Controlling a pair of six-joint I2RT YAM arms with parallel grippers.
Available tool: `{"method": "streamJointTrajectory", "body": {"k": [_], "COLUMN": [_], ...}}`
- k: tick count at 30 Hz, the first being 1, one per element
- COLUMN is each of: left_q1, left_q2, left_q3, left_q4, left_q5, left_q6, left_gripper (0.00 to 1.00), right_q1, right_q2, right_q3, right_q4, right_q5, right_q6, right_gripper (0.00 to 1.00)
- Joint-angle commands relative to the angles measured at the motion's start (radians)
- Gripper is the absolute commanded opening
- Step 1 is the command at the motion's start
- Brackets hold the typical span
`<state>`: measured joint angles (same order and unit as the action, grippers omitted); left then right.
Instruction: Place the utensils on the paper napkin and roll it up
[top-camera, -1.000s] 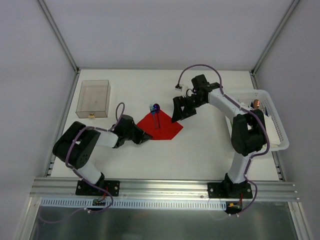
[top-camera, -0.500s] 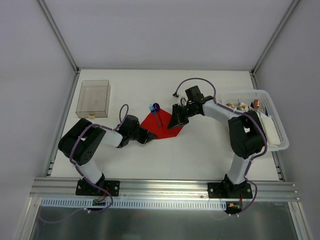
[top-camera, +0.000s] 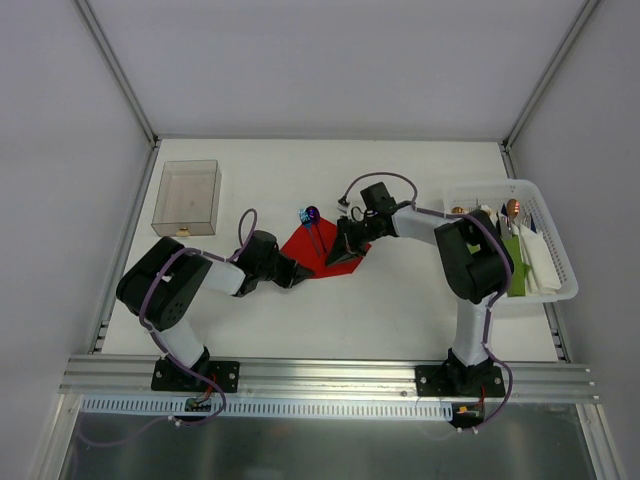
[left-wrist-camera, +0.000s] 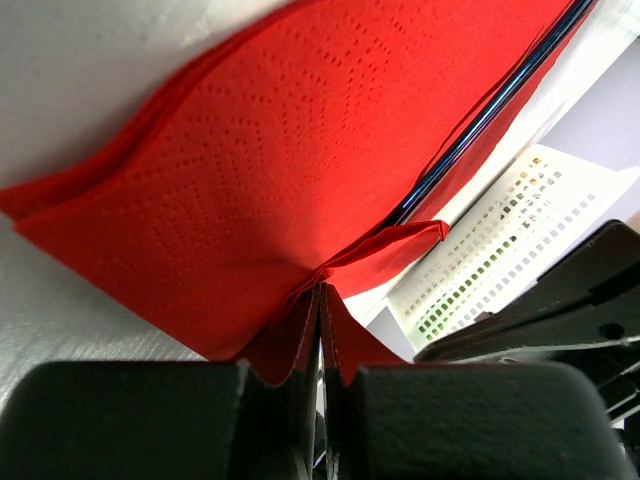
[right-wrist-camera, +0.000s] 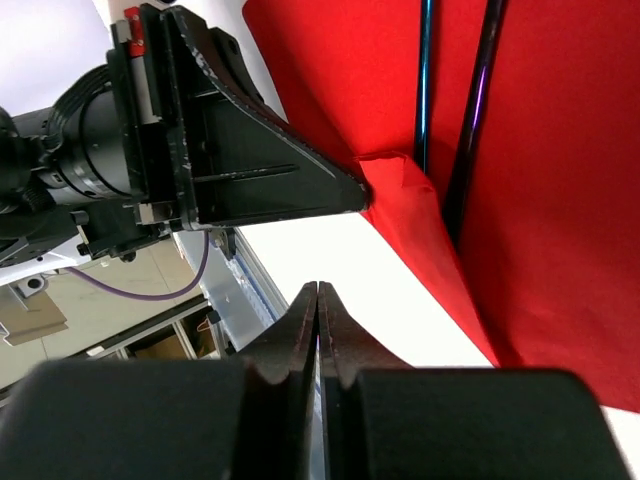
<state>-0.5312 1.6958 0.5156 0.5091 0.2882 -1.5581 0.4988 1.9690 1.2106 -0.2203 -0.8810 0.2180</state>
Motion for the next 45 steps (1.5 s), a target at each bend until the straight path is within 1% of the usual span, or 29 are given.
{"method": "streamJointTrajectory", "body": {"k": [1, 4, 9, 19, 31, 39, 45], "left_q1": [-0.013, -0.013, -0.013, -0.012, -0.01, -0.007, -0.004], "left_q2": [0.031, 0.027, 0.022, 0.013, -0.005, -0.044, -0.061], "left_q3": [-0.037, -0.038, -0.038, -0.032, -0.049, -0.043, -0.035], "left_q4": [-0.17, -0.178, -0.185, -0.21, -0.239, -0.285, -0.308], "left_q5": [-0.07, -0.075, -0.075, -0.078, -0.093, -0.115, -0.123], "left_q6": [0.027, 0.027, 0.029, 0.032, 0.036, 0.061, 0.084], "left_gripper": [0.0, 0.0, 0.0, 0.0, 0.0, 0.0, 0.0], "right_q1": [0.012, 0.015, 0.012, 0.001, -0.083, -0.092, -0.083], "right_q2": [0.014, 0.036, 0.059, 0.079, 0.091, 0.097, 0.076], "right_q3": [-0.003, -0.002, 0.024, 0.058, 0.029, 0.035, 0.052], "right_q4": [0.019, -0.007, -0.106, -0.195, -0.249, -0.287, -0.304], "right_q5": [-0.029, -0.003, 0.082, 0.232, 0.252, 0.278, 0.26], "right_q6": [0.026, 0.015, -0.046, -0.057, -0.075, -0.098, -0.137], "right_gripper": [0.02, 0.02, 0.01, 0.0, 0.0, 0.0, 0.0]}}
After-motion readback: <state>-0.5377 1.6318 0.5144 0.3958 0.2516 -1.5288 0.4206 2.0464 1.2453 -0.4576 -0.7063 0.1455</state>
